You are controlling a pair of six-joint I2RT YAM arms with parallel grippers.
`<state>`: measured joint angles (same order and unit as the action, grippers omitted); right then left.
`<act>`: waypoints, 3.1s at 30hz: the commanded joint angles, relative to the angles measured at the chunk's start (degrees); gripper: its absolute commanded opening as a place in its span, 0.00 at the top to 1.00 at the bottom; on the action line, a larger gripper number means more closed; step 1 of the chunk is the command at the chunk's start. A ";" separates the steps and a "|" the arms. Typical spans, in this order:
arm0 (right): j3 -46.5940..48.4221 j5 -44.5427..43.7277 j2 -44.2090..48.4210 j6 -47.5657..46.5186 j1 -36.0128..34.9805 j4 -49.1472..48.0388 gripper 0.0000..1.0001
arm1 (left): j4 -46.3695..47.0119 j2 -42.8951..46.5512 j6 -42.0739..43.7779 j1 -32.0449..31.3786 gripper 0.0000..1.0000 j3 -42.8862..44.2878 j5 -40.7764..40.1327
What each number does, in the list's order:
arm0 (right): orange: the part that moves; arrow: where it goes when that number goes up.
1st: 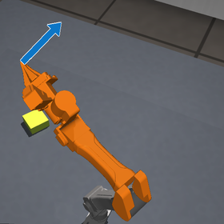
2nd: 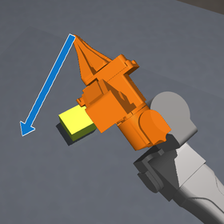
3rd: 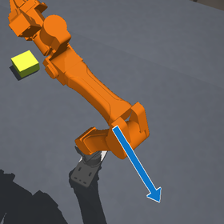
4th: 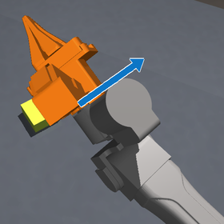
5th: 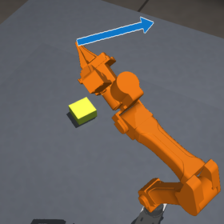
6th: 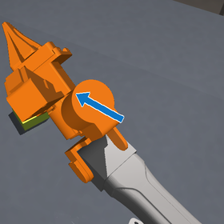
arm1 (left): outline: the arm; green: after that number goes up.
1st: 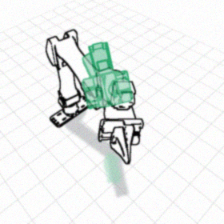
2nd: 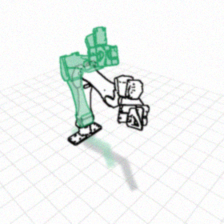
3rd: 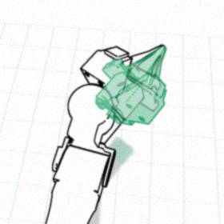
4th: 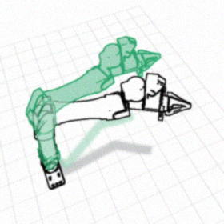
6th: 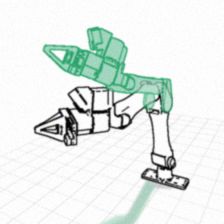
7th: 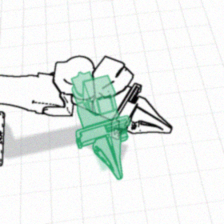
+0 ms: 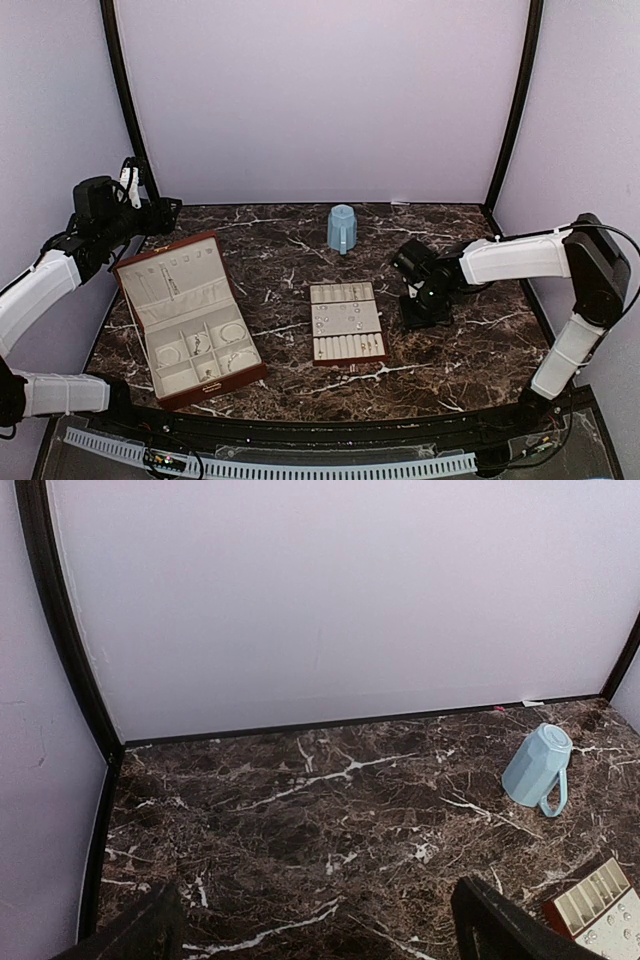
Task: Organize the mixed jewelry
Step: Pick up the ring from the center of the board, then pass from the right arm to the left
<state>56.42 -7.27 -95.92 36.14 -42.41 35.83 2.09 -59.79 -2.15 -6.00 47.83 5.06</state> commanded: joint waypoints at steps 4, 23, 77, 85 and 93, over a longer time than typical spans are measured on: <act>-0.46 -0.03 -0.58 0.60 -0.57 -0.34 0.91 | 0.64 0.82 -0.16 0.24 0.04 0.49 0.37; -0.17 -0.91 -0.68 0.64 -0.87 -0.31 1.00 | 0.73 0.98 -0.08 0.29 0.05 0.42 0.19; 3.75 45.97 7.97 -15.43 -6.11 -68.01 1.00 | 26.62 -21.40 -17.95 -31.35 0.40 10.81 51.10; 5.39 47.53 7.13 -16.33 -6.19 -66.47 1.00 | 24.73 -22.50 -17.79 -31.32 0.46 11.90 51.27; 5.81 48.22 6.57 -16.44 -6.19 -66.16 1.00 | 25.84 -23.02 -18.85 -31.31 0.62 12.00 52.73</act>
<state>60.64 39.94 -88.68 20.36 -48.07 -29.45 26.52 -82.76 -20.34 -37.04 58.26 55.86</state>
